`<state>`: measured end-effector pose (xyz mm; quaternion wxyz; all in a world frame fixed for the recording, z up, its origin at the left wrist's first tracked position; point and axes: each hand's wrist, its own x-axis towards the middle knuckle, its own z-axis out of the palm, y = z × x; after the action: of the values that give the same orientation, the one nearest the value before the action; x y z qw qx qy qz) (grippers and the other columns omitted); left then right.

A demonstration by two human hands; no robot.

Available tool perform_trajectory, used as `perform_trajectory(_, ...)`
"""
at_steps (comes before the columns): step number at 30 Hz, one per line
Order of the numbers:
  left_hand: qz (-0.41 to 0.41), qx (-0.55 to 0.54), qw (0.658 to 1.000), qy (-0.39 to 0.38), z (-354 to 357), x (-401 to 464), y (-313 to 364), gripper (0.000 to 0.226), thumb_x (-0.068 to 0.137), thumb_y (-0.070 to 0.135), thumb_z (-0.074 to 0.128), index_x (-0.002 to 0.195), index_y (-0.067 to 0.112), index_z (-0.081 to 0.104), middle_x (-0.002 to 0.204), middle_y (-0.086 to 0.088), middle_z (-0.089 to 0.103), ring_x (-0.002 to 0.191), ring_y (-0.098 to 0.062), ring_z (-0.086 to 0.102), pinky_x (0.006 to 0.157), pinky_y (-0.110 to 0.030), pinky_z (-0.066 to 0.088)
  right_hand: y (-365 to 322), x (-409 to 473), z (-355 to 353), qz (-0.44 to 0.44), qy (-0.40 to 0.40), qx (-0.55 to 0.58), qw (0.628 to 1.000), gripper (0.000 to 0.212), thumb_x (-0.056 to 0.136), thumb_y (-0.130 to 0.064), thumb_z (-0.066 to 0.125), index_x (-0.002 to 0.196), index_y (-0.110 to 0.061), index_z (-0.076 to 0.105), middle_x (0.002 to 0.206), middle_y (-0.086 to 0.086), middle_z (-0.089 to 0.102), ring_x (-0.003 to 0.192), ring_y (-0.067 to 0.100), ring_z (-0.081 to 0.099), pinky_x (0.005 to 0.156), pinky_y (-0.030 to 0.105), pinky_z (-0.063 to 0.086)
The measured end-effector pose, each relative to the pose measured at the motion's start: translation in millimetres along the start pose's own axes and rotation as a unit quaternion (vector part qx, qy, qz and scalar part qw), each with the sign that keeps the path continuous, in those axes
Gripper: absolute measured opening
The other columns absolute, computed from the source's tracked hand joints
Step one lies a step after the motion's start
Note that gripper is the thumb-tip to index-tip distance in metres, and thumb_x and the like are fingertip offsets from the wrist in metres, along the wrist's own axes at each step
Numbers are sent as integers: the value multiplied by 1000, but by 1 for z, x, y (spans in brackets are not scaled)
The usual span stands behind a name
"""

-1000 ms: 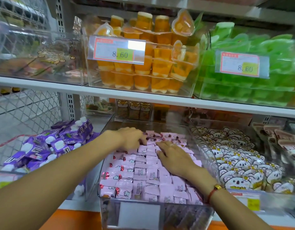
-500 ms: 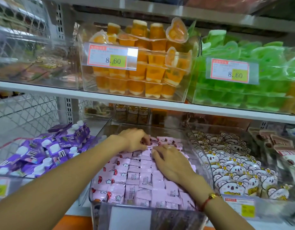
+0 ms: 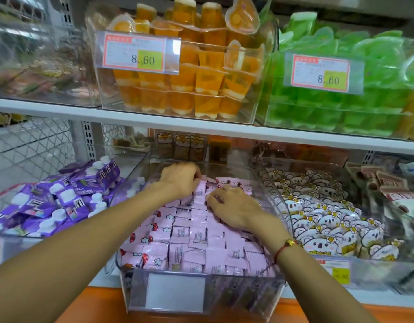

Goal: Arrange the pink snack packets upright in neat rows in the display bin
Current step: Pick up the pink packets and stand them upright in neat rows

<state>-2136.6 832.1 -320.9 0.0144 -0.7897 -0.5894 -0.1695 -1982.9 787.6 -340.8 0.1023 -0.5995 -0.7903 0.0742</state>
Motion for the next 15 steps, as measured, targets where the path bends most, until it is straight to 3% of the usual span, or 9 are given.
perform_trajectory(2, -29, -37, 999, 18, 4, -4, 2, 23, 98, 28, 46, 114, 21, 61, 111, -2, 65, 91, -18, 58, 70, -30, 41, -2, 1, -1, 13, 11, 13, 1000, 38, 96, -41, 34, 120, -21, 57, 129, 7, 53, 121, 30, 45, 98, 39, 38)
perform_trajectory(4, -50, -101, 993, 35, 8, -7, 2, 23, 99, 27, 45, 114, 19, 60, 108, -2, 65, 84, -16, 58, 67, -28, 43, -4, 3, -1, 17, 12, -4, 1000, 40, 96, -38, 38, 131, -22, 50, 137, 6, 50, 124, 31, 43, 99, 39, 39)
perform_trajectory(7, -67, -184, 977, 83, 8, -8, 0, 18, 99, 28, 45, 107, 22, 60, 89, 6, 62, 70, -9, 53, 56, -22, 37, -10, 11, -5, 28, -4, -48, 998, 41, 94, -33, 39, 130, -20, 54, 138, 10, 48, 124, 34, 42, 101, 40, 40)
perform_trajectory(10, -64, -225, 965, 119, 3, -8, -2, 10, 97, 29, 49, 97, 28, 59, 74, 14, 56, 63, -2, 53, 51, -19, 34, -13, 22, -12, 60, -20, 0, 998, 33, 92, -30, 42, 105, -13, 67, 117, 14, 62, 109, 34, 54, 92, 39, 48)
perform_trajectory(12, -45, -239, 963, 113, 0, -10, -3, 12, 96, 29, 50, 100, 27, 61, 82, 12, 60, 72, -6, 59, 59, -20, 39, -11, 26, -15, 64, -31, 95, 993, 24, 90, -31, 52, 87, -12, 66, 90, 7, 68, 85, 26, 64, 73, 33, 54)
perform_trajectory(14, -16, -258, 961, 97, -5, -12, -3, 16, 96, 27, 51, 105, 24, 64, 91, 10, 60, 84, -8, 57, 68, -19, 39, -12, 27, -19, 37, -10, 203, 978, 19, 84, -31, 67, 73, -21, 55, 69, -9, 57, 63, 7, 55, 55, 18, 45)
perform_trajectory(15, -5, -276, 957, 90, -8, -13, -4, 16, 96, 26, 52, 105, 23, 64, 93, 9, 60, 86, -8, 55, 68, -19, 38, -12, 27, -20, 9, 21, 240, 971, 20, 82, -27, 71, 72, -25, 53, 69, -13, 54, 63, 2, 51, 54, 14, 42)
